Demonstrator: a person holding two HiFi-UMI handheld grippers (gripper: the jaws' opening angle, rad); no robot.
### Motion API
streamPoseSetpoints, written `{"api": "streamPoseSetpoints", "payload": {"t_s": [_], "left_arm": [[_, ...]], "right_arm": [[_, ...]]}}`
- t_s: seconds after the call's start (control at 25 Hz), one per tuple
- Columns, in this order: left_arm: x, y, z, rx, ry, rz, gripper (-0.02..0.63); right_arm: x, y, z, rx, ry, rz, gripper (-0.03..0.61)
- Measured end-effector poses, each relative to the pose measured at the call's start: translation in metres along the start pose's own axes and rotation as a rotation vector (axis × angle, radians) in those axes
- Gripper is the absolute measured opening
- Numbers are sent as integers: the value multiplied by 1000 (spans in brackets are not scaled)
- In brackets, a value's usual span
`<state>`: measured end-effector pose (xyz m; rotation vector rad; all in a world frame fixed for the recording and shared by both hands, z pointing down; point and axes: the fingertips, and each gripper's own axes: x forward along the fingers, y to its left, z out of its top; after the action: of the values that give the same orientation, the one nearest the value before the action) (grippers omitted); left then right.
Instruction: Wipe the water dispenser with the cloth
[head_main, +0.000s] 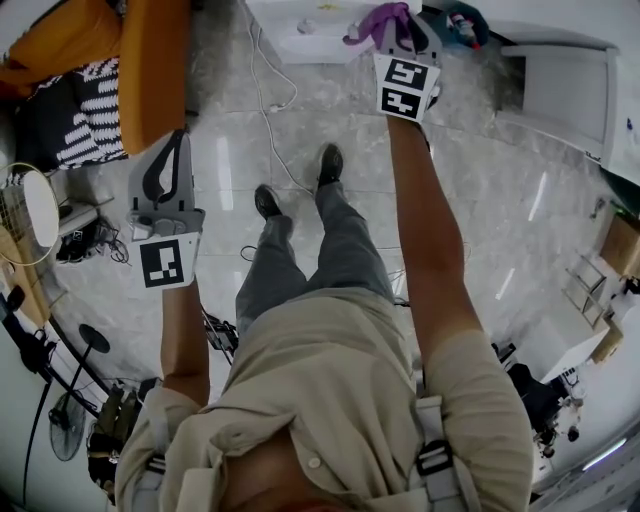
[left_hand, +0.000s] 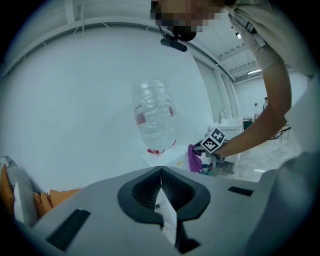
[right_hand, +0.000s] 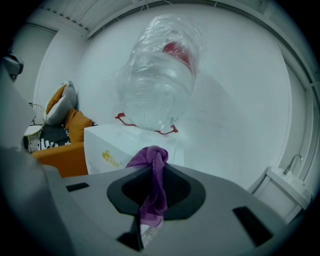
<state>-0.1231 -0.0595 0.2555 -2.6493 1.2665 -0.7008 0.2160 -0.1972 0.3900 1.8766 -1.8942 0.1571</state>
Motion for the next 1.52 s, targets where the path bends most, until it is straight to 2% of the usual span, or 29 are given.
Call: {"api": "streamPoseSetpoints", "payload": {"t_s": [0.2, 0.36, 0.48, 0.6, 0.72, 0.8, 1.0, 1.16, 1.28, 1.52], "left_arm": [[-21, 16, 15, -10, -9, 14, 17], [-35, 31, 26, -25, 34, 22, 17], [-44, 51, 34, -65, 51, 35, 17], [-62, 73, 37, -119, 44, 57, 17], [-90, 92, 42, -174, -6, 89, 17], [-109, 103, 49, -195, -44, 80, 17], [-158, 118, 61, -210, -113, 97, 17], [-193, 124, 60, -217, -132, 112, 17], [-216, 128, 61, -222, -145, 120, 17], [-250, 128, 66, -232, -172, 100, 17]], "right_arm": [[-27, 1, 34, 13, -26, 16, 61], [-64, -4, 63, -19, -61, 41, 61], [-93, -4, 91, -34, -92, 59, 61], [-127, 13, 127, -35, -139, 113, 61], [-165, 40, 164, -11, -192, 194, 61], [-198, 55, 184, 21, -209, 237, 61], [-265, 86, 237, 77, -275, 362, 61], [-311, 114, 260, 109, -266, 452, 55], [-338, 127, 276, 107, -277, 476, 55], [-378, 142, 290, 89, -292, 468, 55]]}}
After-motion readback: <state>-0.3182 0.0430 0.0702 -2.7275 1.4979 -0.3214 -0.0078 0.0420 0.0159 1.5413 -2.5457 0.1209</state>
